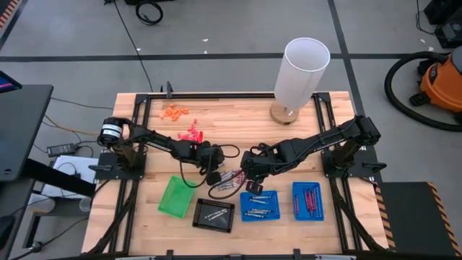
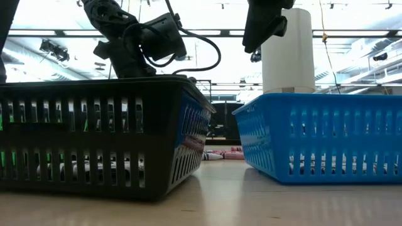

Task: Sort crayons
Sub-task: Put the black crayon into the left blue basket

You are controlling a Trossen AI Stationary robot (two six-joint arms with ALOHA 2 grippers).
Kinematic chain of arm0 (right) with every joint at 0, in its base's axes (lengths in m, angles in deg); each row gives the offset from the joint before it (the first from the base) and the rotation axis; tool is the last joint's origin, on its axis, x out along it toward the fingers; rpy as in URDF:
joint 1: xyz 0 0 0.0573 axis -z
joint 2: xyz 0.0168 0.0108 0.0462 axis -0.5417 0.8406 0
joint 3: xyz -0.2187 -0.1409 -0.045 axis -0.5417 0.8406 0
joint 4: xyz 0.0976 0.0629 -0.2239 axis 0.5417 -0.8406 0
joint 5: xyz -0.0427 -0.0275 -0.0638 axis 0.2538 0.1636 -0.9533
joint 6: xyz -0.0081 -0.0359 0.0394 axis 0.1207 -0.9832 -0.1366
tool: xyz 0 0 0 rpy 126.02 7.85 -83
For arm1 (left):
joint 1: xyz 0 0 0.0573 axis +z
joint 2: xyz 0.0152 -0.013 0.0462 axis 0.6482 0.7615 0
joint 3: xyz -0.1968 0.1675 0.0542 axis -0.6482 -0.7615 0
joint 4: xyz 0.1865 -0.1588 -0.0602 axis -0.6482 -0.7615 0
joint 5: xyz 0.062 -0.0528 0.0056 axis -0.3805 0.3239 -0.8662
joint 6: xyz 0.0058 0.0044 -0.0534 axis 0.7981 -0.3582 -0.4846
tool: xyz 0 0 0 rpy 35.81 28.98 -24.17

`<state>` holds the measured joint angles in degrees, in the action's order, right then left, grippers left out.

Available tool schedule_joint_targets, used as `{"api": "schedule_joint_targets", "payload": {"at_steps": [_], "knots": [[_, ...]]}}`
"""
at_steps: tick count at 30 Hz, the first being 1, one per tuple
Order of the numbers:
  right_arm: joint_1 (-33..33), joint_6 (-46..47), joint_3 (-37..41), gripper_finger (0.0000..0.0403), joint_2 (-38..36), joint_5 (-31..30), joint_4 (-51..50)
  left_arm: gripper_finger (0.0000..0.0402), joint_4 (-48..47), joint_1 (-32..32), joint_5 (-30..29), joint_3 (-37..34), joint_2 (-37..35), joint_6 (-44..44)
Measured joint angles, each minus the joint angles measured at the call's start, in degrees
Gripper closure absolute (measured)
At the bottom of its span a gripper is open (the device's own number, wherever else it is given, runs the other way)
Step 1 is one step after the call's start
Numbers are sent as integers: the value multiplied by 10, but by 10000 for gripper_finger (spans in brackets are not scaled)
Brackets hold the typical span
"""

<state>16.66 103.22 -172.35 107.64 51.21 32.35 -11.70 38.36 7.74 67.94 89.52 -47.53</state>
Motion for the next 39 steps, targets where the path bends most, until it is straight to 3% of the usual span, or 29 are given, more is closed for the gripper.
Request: {"api": "schedule_joint_targets", "payload": {"at_steps": [10, 22, 31, 39], "knots": [[3, 23, 0, 291, -30, -8, -13, 386, 9, 0, 1, 16, -26, 5], [13, 45, 0, 291, -96, -87, 15, 386, 62, 3, 27, 16, -87, 15], [13, 63, 8, 288, -124, -209, 98, 386, 194, 3, 27, 18, -157, 12], [17, 21, 7, 267, -183, -277, 164, 386, 418, 6, 26, 18, -179, 28]]}}
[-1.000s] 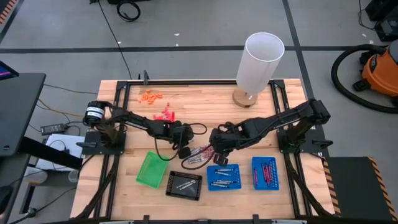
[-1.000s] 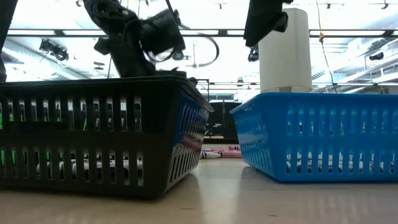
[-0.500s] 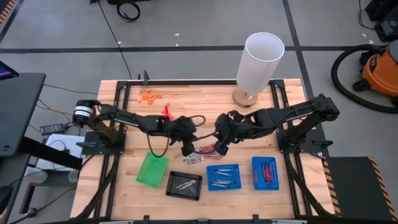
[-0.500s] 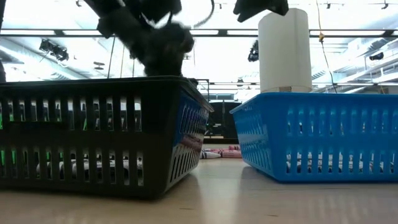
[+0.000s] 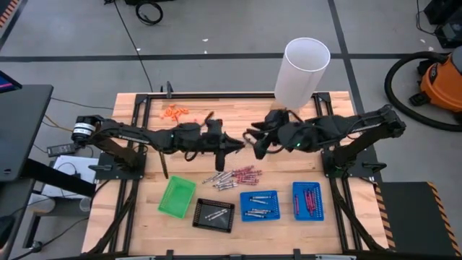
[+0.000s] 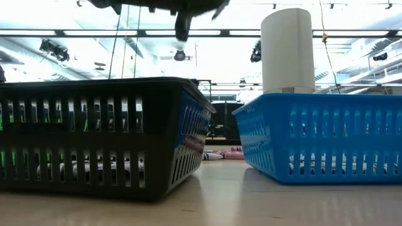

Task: Sort crayons
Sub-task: Put the black crayon into the left blue basket

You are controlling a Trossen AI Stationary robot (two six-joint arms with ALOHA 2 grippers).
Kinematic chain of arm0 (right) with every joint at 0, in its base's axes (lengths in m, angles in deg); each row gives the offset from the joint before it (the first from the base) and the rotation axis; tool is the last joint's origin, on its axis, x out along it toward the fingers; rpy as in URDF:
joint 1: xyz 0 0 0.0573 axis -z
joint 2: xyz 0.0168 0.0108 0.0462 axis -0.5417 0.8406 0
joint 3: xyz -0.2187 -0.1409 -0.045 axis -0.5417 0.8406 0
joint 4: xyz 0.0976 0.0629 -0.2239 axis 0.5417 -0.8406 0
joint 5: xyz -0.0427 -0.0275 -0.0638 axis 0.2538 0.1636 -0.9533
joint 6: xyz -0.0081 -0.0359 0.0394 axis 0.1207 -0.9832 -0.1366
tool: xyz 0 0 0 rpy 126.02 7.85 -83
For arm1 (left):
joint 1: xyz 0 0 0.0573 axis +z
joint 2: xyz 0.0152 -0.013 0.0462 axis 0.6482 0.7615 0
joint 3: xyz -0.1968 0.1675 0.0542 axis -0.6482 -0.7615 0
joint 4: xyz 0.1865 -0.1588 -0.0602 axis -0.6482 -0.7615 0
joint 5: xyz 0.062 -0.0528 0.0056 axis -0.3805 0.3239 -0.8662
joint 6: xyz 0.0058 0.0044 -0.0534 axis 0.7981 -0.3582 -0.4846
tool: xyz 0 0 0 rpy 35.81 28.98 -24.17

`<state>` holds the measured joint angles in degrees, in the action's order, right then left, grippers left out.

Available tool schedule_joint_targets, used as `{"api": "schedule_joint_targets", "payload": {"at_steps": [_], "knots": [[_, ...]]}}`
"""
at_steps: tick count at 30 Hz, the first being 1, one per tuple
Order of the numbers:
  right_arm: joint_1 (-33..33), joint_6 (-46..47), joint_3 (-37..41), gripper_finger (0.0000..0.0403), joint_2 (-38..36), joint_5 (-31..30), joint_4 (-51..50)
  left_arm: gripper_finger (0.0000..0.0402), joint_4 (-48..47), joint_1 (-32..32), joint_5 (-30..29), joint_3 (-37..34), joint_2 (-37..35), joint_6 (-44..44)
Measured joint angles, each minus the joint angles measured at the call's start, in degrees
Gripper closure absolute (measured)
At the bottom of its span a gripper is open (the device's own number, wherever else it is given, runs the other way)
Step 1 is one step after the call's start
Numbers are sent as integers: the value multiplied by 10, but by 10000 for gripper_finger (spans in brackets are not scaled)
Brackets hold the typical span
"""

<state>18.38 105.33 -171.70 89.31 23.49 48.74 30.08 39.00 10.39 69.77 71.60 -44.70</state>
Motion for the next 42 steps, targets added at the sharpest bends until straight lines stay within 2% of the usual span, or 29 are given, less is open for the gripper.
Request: {"api": "schedule_joint_targets", "payload": {"at_steps": [4, 12, 21, 26, 31, 42], "knots": [[3, -17, 1, 258, -2, 0, 18, 386, 62, 13, 0, 0, 0, -2], [4, -53, 1, 261, 12, 2, 87, 386, 95, 32, 0, 0, 1, -9], [-5, -55, 0, 261, 14, -92, 107, 386, 119, 32, 0, 0, 1, -4], [-5, -28, 0, 261, 16, -80, 97, 386, 126, 32, 0, 0, 1, 0], [-5, -8, 1, 261, 18, -96, 92, 386, 148, 32, 0, 0, 1, 12], [-5, -21, 1, 272, 19, -77, 111, 386, 172, 39, 0, 0, 1, 17]]}}
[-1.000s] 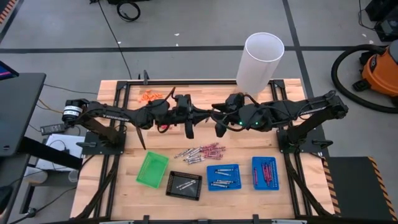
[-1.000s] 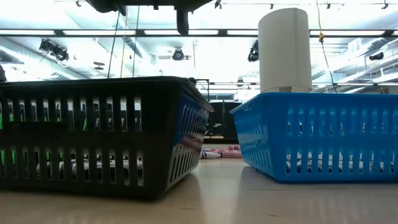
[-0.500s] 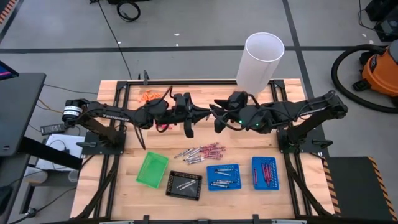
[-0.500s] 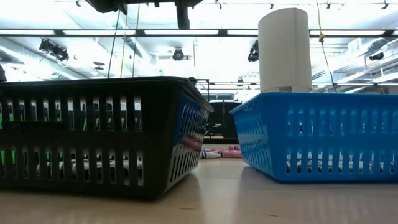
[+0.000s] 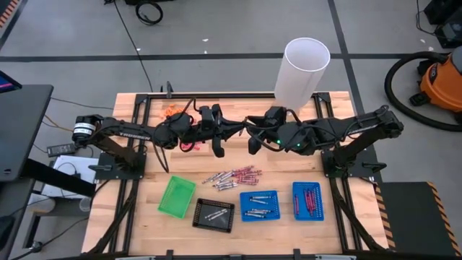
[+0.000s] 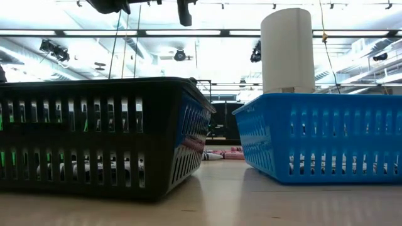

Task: Sort crayons
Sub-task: Put the black crayon into the left blue basket

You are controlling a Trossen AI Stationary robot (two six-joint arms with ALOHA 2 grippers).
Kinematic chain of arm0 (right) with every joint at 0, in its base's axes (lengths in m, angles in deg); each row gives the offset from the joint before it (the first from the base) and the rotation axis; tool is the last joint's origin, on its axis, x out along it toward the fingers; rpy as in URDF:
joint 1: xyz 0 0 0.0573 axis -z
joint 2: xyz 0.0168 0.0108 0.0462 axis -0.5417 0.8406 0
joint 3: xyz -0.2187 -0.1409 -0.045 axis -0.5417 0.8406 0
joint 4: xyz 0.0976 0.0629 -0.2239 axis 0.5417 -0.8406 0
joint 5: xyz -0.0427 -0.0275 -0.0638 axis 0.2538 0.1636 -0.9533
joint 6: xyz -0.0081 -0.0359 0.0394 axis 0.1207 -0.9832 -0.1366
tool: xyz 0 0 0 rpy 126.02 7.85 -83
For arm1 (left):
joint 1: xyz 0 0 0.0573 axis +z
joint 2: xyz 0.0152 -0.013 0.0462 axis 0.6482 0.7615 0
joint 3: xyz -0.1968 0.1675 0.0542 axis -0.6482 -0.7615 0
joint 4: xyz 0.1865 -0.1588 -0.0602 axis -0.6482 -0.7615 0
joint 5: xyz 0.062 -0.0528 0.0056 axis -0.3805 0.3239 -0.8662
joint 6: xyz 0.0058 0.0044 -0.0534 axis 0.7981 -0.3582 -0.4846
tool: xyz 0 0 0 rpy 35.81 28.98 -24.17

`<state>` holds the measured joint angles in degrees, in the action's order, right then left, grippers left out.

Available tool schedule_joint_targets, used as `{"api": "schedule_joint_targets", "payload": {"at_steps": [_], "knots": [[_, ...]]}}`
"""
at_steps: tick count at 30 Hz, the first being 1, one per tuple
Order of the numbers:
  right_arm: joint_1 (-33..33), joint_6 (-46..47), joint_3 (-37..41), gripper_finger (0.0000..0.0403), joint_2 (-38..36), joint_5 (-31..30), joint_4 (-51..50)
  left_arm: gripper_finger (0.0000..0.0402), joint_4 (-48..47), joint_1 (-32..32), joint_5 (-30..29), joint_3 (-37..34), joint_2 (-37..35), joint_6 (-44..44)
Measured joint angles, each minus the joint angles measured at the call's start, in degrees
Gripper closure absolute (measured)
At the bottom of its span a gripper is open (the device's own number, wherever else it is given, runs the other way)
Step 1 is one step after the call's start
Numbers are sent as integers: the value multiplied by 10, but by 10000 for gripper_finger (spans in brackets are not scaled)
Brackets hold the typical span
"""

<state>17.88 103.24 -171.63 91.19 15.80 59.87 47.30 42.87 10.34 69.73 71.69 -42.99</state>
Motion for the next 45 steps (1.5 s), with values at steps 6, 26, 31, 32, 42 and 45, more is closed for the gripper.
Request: {"api": "schedule_joint_targets", "payload": {"at_steps": [6, 26, 31, 32, 42, 45], "knots": [[0, -6, 0, 322, 1, 10, 5, 386, 0, 0, 0, 0, 0, 0], [1, -22, 0, 385, 2, 18, 0, 324, -31, 0, -4, 1, 0, 0], [1, -10, 0, 385, 2, 19, -13, 261, -70, 0, -6, 1, 0, -1], [1, -6, 0, 385, 2, 20, -18, 251, -81, -1, -6, 1, 0, -2], [-9, 94, 0, 374, 1, 82, -150, 212, -238, -44, -5, 1, 0, -2], [-18, 116, 11, 373, 1, 102, -162, 212, -305, -59, -5, 1, 0, -1]]}}
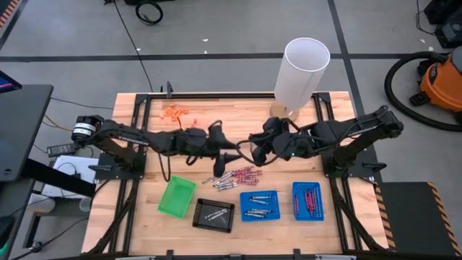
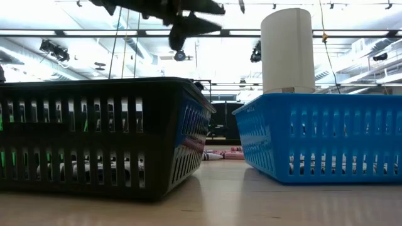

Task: Sort crayons
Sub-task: Put the black crayon into the left blue basket

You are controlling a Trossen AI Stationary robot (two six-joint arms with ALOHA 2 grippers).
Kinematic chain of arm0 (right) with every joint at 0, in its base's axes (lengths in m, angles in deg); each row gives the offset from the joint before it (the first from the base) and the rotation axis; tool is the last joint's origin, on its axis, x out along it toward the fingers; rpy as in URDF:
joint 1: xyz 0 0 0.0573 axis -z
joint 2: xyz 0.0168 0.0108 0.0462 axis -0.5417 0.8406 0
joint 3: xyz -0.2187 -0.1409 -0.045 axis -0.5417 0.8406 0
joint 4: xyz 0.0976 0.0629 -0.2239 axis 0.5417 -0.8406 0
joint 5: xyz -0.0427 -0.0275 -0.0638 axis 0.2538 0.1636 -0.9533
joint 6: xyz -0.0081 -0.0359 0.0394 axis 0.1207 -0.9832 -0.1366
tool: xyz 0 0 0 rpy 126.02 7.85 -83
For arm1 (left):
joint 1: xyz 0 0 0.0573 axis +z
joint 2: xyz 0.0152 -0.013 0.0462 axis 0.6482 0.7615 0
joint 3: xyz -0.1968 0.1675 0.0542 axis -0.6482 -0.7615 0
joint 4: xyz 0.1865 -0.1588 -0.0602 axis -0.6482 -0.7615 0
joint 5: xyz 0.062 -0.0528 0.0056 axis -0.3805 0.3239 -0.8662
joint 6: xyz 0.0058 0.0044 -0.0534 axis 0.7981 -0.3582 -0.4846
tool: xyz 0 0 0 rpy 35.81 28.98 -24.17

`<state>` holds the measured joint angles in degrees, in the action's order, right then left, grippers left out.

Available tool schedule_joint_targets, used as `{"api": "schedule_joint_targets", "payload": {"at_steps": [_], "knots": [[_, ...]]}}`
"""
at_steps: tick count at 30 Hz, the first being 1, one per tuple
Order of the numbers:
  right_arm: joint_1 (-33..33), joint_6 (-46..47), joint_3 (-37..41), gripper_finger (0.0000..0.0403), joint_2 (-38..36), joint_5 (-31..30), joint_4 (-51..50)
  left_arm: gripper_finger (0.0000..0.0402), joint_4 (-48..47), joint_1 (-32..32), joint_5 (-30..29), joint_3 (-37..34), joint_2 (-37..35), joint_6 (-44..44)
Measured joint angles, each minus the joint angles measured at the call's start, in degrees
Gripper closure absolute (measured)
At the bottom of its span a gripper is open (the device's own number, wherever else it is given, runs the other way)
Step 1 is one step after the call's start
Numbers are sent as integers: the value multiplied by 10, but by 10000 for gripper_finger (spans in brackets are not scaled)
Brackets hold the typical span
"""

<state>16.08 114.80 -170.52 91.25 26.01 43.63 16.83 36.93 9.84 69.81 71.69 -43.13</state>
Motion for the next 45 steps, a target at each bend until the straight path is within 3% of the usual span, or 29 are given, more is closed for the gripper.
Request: {"api": "schedule_joint_targets", "payload": {"at_steps": [8, 12, 19, 29, 39, 45], "knots": [[-29, 57, 103, 373, 0, 118, 63, 212, -158, -29, 2, 0, 0, -32], [-49, 81, 167, 372, 0, 164, 145, 212, -209, -48, 1, 0, 0, -59], [-84, 120, 248, 372, 0, 188, 286, 212, -269, -91, 1, 0, 0, -92], [-124, 141, 254, 371, 12, 172, 272, 212, -279, -146, -14, -1, 0, -120], [-137, 170, 247, 371, 133, 198, 227, 212, -283, -174, -21, -1, 0, -153], [-137, 125, 198, 371, 186, 219, 146, 212, -295, -187, -21, -1, 0, -156]]}}
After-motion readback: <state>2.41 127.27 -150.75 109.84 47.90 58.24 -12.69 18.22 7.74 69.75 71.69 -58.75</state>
